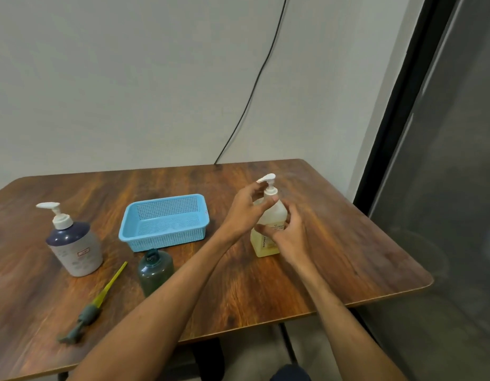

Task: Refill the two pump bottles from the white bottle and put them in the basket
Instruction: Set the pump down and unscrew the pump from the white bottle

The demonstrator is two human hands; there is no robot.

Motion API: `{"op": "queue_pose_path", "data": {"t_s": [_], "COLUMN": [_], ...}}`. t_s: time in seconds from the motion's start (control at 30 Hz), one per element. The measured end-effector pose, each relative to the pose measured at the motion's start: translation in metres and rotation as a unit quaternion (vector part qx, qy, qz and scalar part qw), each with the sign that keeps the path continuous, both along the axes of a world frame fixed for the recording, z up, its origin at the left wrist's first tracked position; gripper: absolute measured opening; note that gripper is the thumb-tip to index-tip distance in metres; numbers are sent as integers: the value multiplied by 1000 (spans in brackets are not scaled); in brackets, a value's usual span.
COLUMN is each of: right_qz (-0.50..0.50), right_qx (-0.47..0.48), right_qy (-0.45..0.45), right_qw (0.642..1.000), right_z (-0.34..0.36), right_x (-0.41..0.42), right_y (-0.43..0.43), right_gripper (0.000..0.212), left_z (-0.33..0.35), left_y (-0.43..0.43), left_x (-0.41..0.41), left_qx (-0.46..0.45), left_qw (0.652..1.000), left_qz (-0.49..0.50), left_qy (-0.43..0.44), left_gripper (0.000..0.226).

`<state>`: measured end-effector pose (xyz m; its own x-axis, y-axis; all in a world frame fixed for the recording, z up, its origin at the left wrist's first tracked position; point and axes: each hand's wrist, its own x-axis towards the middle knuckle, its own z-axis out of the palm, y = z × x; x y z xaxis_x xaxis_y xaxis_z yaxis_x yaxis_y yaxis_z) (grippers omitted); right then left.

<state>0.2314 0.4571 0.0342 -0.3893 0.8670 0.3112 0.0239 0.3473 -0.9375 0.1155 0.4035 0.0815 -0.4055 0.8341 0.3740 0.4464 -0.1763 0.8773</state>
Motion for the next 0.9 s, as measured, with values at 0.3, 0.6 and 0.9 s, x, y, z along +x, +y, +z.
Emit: {"op": "queue_pose_path", "data": {"t_s": [0.3, 0.6, 0.9], "right_qz": [-2, 57, 112], "right_qx": [19, -4, 57], "right_qy": [11, 16, -4], "right_qw": [1000, 998, 992], "right_z": [-1, 3, 44], "right_x": [2, 10, 19], "right_y": [5, 7, 34], "right_gripper": [70, 68, 53], "left_z": [-9, -14, -37], "left_y": [16, 7, -10], "left_x": [-3, -2, -8], "left_qx": [79, 93, 43], "left_qw": [994, 995, 998], "left_qz": [69, 22, -26], "left_qy": [-22, -12, -43], "left_gripper": [36, 62, 56]}}
